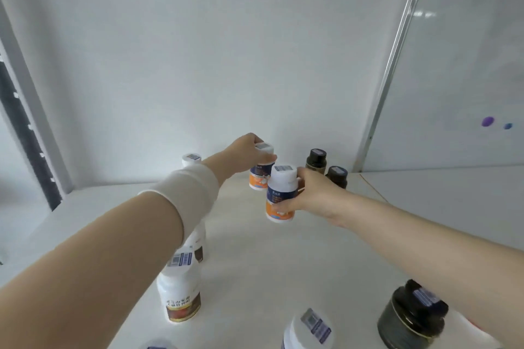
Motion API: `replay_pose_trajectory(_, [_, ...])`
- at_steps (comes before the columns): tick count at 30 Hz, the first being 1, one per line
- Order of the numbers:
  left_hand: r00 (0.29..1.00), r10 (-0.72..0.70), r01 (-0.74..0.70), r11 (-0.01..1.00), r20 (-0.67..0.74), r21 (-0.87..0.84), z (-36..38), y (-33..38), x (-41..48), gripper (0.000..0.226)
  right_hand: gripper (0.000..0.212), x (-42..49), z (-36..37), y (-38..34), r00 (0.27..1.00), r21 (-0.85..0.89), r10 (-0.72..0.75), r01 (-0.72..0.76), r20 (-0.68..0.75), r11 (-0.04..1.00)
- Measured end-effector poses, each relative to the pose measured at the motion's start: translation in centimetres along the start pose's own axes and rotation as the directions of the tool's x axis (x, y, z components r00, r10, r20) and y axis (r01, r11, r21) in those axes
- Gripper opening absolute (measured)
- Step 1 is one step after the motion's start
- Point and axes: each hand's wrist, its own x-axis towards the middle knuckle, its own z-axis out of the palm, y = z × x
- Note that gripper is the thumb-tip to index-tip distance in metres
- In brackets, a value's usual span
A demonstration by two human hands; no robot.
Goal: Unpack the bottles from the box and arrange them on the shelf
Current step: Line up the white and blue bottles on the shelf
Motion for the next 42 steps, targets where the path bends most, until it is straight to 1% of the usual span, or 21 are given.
replay_pose_trajectory(3, [1.0, -0.009, 0.007, 0.998, 0.023, 0.059, 0.8, -1.0, 2.6, 0.043, 0.064, 3.0, 0.7, 1.2, 0.999, -0.095, 0.032, -0.034, -0.016, 0.995])
replay_pose_trajectory(6, [0.999, -0.031, 0.027, 0.993, 0.035, 0.112, 1.3, -1.8, 4.3, 0.045, 0.066, 5.5, 1.2, 2.2, 0.999, -0.133, 0.037, -0.039, -0.02, 0.99])
replay_pose_trajectory(9, [0.998, -0.047, 0.04, 0.988, 0.043, 0.15, 1.7, -2.4, 5.3, 0.046, 0.055, 6.9, 1.5, 2.7, 0.999, -0.163, 0.039, -0.041, -0.016, 0.986])
replay_pose_trajectory(13, [0.997, -0.055, 0.045, 0.983, 0.048, 0.18, 2.3, -2.8, 6.0, 0.048, 0.051, 7.7, 1.9, 3.4, 0.999, -0.202, 0.038, -0.033, 0.022, 0.979])
replay_pose_trajectory(16, [0.998, -0.051, 0.041, 0.98, 0.046, 0.195, 2.7, -3.1, 6.4, 0.049, 0.044, 7.9, 2.3, 3.8, 0.998, -0.216, 0.056, -0.05, 0.022, 0.975])
replay_pose_trajectory(21, [0.998, -0.044, 0.033, 0.98, 0.052, 0.196, 2.9, -3.1, 6.5, 0.051, 0.051, 7.9, 2.6, 4.0, 0.997, -0.234, 0.075, -0.065, 0.032, 0.97])
replay_pose_trajectory(25, [0.998, -0.025, 0.01, 0.973, 0.064, 0.232, 2.2, -1.6, 5.7, 0.059, 0.057, 6.3, 1.8, 2.6, 0.996, -0.236, 0.083, -0.071, 0.042, 0.969])
replay_pose_trajectory(27, [0.999, -0.018, 0.008, 0.967, 0.037, 0.257, 1.1, -0.4, 5.0, 0.059, 0.055, 5.2, 0.8, 1.4, 0.997, -0.249, 0.075, -0.066, 0.025, 0.966])
replay_pose_trajectory(29, [1.0, -0.011, 0.016, 0.959, -0.02, 0.284, -0.5, 1.0, 3.7, 0.056, 0.044, 3.6, -0.2, -0.4, 0.999, -0.302, 0.049, -0.04, 0.023, 0.952])
replay_pose_trajectory(30, [0.999, 0.0, 0.016, 0.951, -0.051, 0.309, -1.4, 1.6, 2.8, 0.055, 0.046, 2.8, -0.7, -1.4, 0.999, -0.346, 0.034, -0.023, 0.025, 0.938])
replay_pose_trajectory(31, [0.997, 0.015, 0.013, 0.937, -0.078, 0.349, -2.3, 2.3, 1.7, 0.053, 0.052, 1.9, -1.2, -2.4, 1.0, -0.396, 0.006, 0.002, 0.017, 0.918])
replay_pose_trajectory(33, [0.99, 0.057, 0.013, 0.879, -0.132, 0.477, -4.0, 3.4, -1.0, 0.051, 0.064, 0.3, -1.8, -4.2, 0.997, -0.48, -0.071, 0.062, -0.001, 0.875])
replay_pose_trajectory(35, [0.976, 0.113, 0.042, 0.746, -0.188, 0.665, -5.4, 4.4, -4.5, 0.048, 0.071, -1.2, -1.6, -5.8, 0.989, -0.534, -0.145, 0.114, -0.016, 0.837])
replay_pose_trajectory(37, [0.959, 0.164, 0.097, 0.573, -0.23, 0.814, -6.5, 5.0, -8.6, 0.045, 0.068, -2.9, -0.8, -7.2, 0.967, -0.62, -0.252, 0.187, -0.019, 0.762])
replay_pose_trajectory(39, [0.947, 0.184, 0.181, 0.371, -0.263, 0.911, -7.2, 5.2, -13.2, 0.044, 0.06, -5.0, 0.4, -8.6, 0.93, -0.701, -0.369, 0.263, 0.0, 0.663])
replay_pose_trajectory(41, [0.944, 0.179, 0.251, 0.153, -0.276, 0.956, -7.9, 5.0, -18.0, 0.045, 0.053, -7.4, 1.9, -9.7, 0.886, -0.747, -0.462, 0.332, 0.038, 0.576])
replay_pose_trajectory(42, [0.944, 0.164, 0.277, 0.075, -0.286, 0.958, -8.2, 4.8, -20.4, 0.046, 0.05, -8.6, 2.8, -10.1, 0.871, -0.755, -0.489, 0.357, 0.056, 0.55])
